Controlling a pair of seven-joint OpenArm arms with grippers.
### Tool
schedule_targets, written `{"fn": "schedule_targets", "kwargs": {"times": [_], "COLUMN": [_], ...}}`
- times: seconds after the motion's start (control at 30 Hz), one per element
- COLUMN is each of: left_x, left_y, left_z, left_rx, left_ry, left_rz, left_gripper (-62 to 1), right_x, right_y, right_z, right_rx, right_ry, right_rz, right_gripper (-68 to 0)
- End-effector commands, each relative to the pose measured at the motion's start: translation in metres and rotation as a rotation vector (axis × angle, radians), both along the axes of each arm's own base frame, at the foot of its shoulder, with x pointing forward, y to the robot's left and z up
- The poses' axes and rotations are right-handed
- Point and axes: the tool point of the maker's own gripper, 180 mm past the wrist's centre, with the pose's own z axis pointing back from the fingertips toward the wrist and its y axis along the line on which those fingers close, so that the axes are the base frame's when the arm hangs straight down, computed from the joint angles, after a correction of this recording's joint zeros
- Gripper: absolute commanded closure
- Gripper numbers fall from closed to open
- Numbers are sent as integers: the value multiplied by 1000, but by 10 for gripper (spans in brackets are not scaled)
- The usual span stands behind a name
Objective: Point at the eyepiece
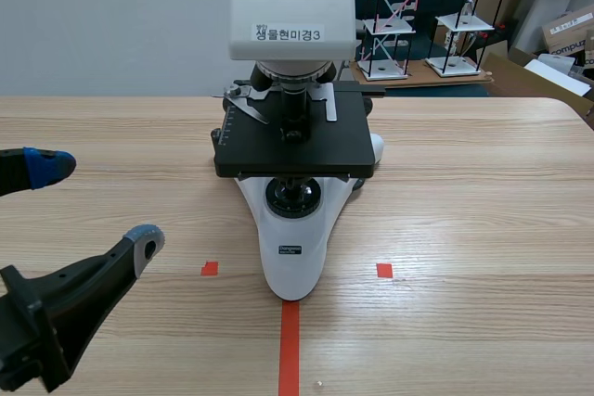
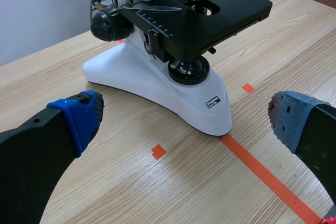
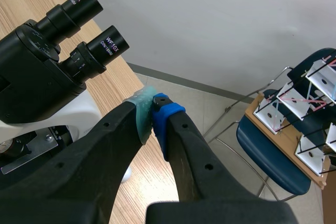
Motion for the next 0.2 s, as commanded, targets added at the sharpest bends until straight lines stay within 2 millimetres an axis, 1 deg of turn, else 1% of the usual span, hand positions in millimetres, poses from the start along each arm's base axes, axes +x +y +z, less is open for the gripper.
{"fn": "schedule_targets", "kwargs": {"times": [0.0,0.17], "left_x": [1,1], "left_y": [-3,-3], "left_z": [8,8], "left_rx": [-27,-27], "left_ry": [-21,-21], "left_rz": [-4,-4], "left_gripper": [-623,-623], "right_x": [-1,-1], "right_y": [4,4], "right_z": [-6,-6], "right_rx": [14,14], "right_ry": [13,13], "right_rz": [8,8], "right_gripper": [-6,-6]}}
